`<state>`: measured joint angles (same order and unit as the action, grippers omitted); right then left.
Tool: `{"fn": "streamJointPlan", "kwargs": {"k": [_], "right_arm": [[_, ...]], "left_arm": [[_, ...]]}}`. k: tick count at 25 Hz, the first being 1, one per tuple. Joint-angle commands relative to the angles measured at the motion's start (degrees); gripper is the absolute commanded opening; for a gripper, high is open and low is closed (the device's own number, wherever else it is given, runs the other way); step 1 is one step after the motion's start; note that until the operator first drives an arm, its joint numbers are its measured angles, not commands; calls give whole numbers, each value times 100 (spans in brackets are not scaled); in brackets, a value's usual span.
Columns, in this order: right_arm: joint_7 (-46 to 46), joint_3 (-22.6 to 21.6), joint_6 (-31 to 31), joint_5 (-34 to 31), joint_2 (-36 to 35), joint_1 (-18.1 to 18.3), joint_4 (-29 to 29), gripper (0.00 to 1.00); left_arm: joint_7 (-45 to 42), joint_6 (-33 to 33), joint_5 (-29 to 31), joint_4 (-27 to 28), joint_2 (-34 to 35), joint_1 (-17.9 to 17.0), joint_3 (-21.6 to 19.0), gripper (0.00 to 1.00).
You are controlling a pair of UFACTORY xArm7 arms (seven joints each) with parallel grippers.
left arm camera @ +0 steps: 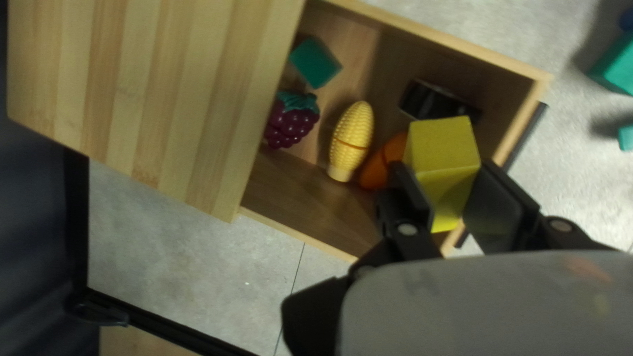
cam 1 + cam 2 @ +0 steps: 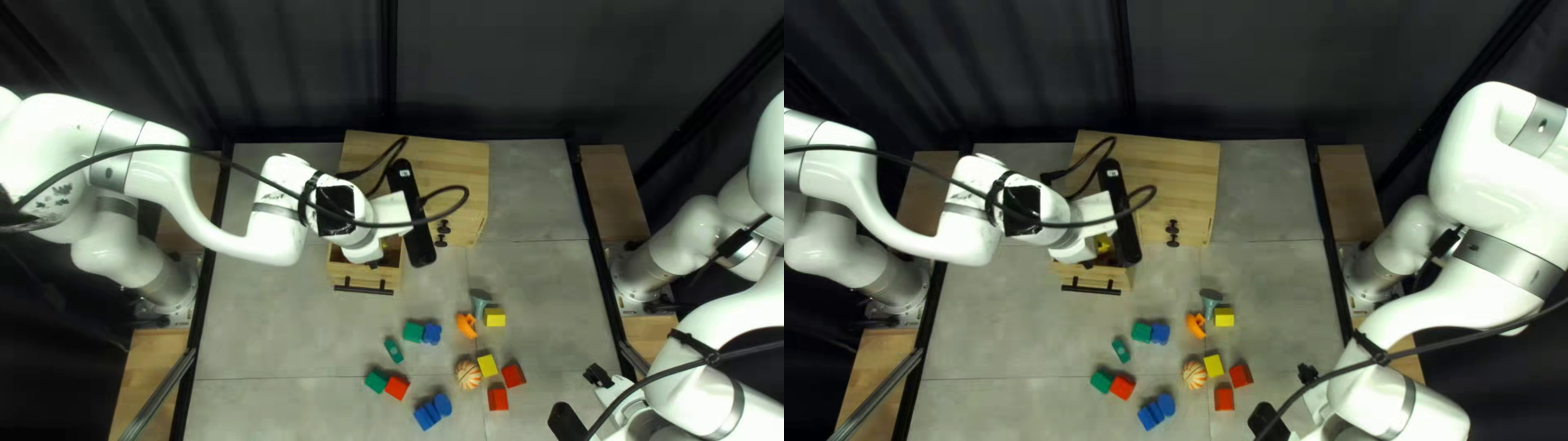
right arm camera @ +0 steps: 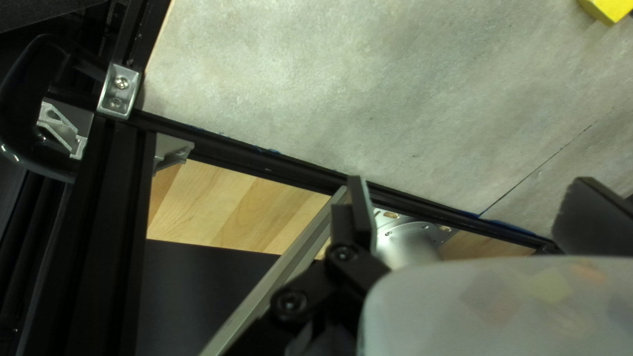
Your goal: Open drawers and place objects into drawer and close
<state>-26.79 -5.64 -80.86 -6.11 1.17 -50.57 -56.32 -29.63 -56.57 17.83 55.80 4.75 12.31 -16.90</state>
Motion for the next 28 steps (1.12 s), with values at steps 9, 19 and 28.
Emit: {"fn": "streamJointPlan", "kwargs": {"k": [9,19,28], "right_arm": [[0,0,0,0,0,0,0,100],[0,0,0,0,0,0,0,100],[0,0,0,0,0,0,0,100]], "left_arm": [[326,-1078,-207,601,-274,-570,-607,100],[1192,-460,252,965,-1548,-1490,-1397,100],[1558,-19,963,1682,-3141,-1972,-1327,100]]}}
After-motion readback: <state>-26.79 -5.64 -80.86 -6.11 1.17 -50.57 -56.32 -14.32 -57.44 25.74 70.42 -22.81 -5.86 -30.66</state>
